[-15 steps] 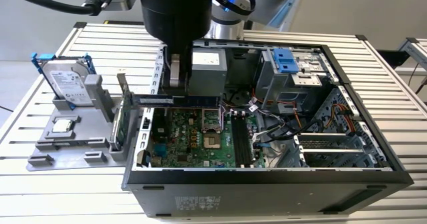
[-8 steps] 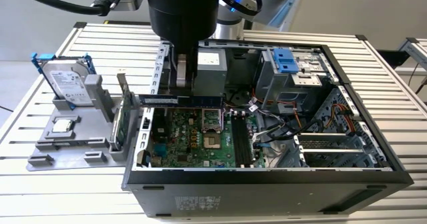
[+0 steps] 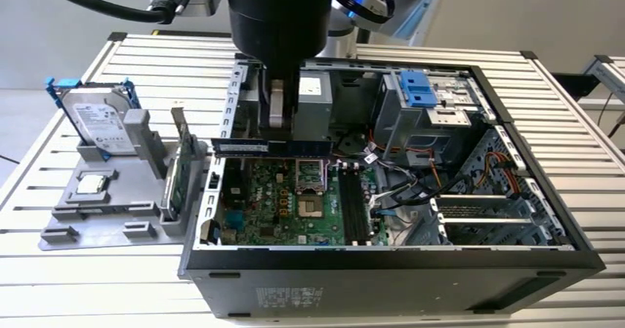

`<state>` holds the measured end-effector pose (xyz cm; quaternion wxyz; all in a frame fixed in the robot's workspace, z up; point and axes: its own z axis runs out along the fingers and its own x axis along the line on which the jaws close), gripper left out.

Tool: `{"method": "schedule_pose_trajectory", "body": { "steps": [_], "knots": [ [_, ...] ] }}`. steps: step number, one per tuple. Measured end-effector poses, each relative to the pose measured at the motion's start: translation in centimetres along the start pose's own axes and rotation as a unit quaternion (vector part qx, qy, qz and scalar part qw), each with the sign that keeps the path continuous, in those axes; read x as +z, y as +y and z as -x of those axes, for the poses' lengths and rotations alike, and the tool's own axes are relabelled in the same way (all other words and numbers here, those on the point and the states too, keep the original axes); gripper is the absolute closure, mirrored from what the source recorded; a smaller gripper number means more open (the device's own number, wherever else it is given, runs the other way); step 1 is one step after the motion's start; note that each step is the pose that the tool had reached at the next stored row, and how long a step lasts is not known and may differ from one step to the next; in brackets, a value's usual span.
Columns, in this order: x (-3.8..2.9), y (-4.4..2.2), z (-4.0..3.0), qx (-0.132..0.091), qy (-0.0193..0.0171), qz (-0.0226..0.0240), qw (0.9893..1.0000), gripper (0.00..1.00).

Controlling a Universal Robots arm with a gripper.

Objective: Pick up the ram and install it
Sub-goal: 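Pick up the ram and move it above insertion slot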

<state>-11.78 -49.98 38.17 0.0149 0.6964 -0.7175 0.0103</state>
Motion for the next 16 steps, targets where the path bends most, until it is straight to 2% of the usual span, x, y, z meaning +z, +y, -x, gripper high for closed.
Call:
{"method": "schedule_pose_trajectory", "body": {
  "steps": [16],
  "knots": [
    [-0.01, -1.61, 0.05, 0.000, 0.0000, 0.0000, 1.0000, 1.00]
  ]
}}
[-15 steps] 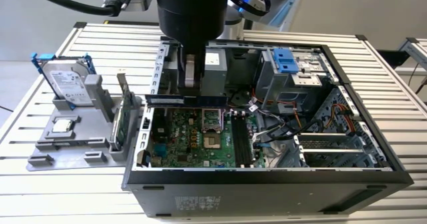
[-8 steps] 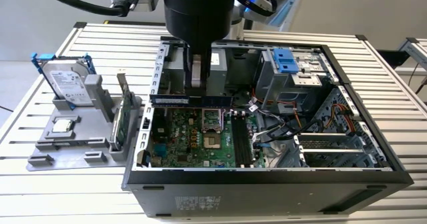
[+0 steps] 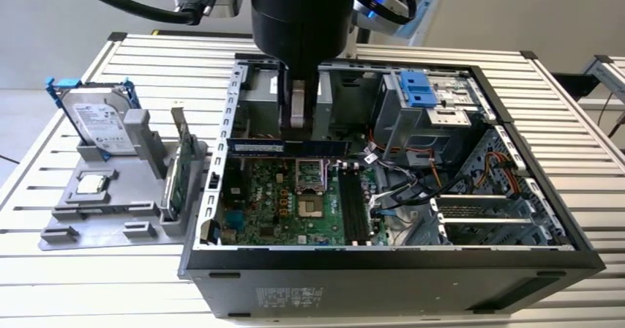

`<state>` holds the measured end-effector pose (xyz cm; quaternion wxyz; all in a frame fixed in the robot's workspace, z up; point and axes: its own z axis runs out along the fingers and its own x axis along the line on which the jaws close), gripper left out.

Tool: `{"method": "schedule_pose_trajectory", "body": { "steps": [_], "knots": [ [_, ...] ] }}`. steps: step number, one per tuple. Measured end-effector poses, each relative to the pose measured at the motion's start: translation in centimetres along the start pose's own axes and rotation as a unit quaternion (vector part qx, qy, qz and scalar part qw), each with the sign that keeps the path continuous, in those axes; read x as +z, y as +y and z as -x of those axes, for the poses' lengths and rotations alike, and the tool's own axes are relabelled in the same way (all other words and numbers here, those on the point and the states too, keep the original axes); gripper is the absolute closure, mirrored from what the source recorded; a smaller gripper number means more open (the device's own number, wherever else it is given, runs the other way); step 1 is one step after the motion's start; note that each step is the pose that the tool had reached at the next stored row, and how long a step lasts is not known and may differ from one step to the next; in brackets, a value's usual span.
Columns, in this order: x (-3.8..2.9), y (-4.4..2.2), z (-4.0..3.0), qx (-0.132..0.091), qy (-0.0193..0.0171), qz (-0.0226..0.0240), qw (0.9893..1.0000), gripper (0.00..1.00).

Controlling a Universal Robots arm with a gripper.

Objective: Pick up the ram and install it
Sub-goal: 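Pick up the ram and move it above insertion slot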

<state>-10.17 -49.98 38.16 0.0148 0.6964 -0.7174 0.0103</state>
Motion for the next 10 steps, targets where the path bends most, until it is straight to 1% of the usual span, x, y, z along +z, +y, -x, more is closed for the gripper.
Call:
{"method": "schedule_pose_trajectory", "body": {
  "steps": [10],
  "knots": [
    [-0.01, -0.94, 0.03, 0.000, 0.0000, 0.0000, 1.0000, 1.00]
  ]
}}
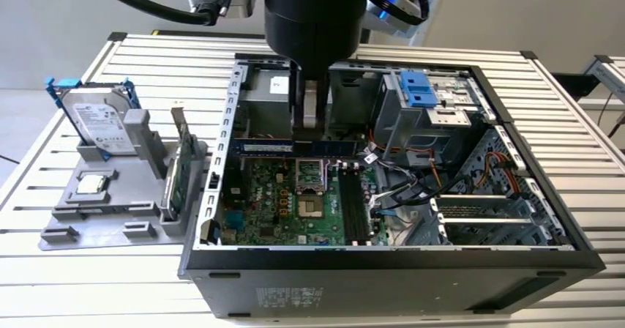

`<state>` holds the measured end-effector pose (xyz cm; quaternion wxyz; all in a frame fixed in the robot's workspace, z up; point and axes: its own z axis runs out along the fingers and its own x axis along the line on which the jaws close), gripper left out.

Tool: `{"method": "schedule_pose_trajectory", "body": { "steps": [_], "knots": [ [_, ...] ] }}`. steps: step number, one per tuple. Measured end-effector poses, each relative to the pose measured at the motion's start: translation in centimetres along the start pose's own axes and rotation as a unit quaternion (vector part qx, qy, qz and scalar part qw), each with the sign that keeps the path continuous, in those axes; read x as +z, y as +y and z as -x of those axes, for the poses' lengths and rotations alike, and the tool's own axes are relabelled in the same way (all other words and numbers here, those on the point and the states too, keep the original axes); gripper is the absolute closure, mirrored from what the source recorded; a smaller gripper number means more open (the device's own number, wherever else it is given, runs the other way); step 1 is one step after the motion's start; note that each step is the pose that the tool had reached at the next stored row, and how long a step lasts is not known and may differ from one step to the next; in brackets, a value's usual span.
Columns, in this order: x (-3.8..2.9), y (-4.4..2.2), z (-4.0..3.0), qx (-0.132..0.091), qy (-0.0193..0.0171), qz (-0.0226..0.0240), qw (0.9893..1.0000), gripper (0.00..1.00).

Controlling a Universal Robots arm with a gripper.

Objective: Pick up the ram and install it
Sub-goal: 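Pick up the ram and move it above insertion slot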

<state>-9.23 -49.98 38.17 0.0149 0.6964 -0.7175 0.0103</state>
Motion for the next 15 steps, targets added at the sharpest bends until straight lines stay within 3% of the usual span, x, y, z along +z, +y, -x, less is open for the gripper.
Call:
{"method": "schedule_pose_trajectory", "body": {
  "steps": [15],
  "knots": [
    [-0.01, -1.61, 0.05, 0.000, 0.0000, 0.0000, 1.0000, 1.00]
  ]
}}
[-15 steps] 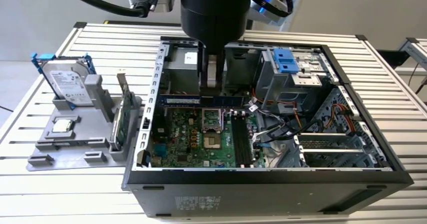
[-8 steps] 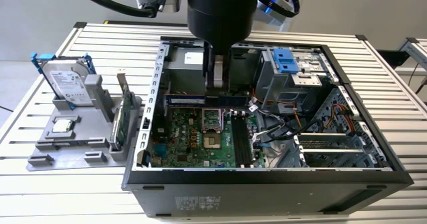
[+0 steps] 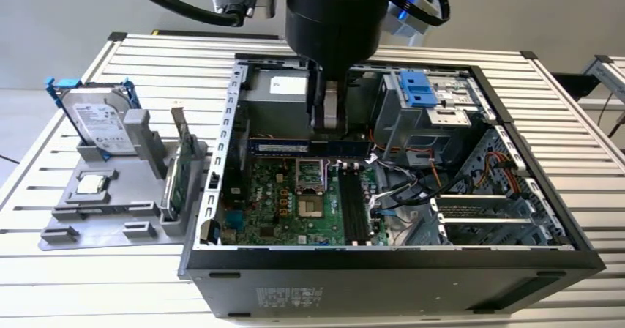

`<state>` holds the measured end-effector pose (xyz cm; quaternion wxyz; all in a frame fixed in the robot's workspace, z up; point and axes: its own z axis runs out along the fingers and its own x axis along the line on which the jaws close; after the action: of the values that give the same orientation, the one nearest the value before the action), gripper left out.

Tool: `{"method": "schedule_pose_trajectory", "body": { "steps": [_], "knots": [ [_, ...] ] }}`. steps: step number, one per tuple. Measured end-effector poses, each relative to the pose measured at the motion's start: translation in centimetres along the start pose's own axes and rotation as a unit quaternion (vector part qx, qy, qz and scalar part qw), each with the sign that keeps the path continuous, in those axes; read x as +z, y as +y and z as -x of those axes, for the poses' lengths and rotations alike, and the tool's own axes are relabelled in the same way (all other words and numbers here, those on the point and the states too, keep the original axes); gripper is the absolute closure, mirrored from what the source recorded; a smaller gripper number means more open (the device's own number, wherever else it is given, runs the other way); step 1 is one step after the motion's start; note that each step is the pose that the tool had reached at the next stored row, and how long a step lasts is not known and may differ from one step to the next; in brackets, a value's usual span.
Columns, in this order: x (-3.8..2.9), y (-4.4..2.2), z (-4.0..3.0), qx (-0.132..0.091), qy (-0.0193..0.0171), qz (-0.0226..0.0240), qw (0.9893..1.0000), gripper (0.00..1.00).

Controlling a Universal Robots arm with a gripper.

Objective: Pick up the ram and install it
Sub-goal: 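Pick up the ram and move it above insertion slot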

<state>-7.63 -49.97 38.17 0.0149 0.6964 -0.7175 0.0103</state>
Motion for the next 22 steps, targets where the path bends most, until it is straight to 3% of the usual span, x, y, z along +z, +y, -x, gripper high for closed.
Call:
{"method": "schedule_pose_trajectory", "body": {
  "steps": [22],
  "knots": [
    [-0.01, -2.45, 0.07, 0.000, 0.0000, 0.0000, 1.0000, 1.00]
  ]
}}
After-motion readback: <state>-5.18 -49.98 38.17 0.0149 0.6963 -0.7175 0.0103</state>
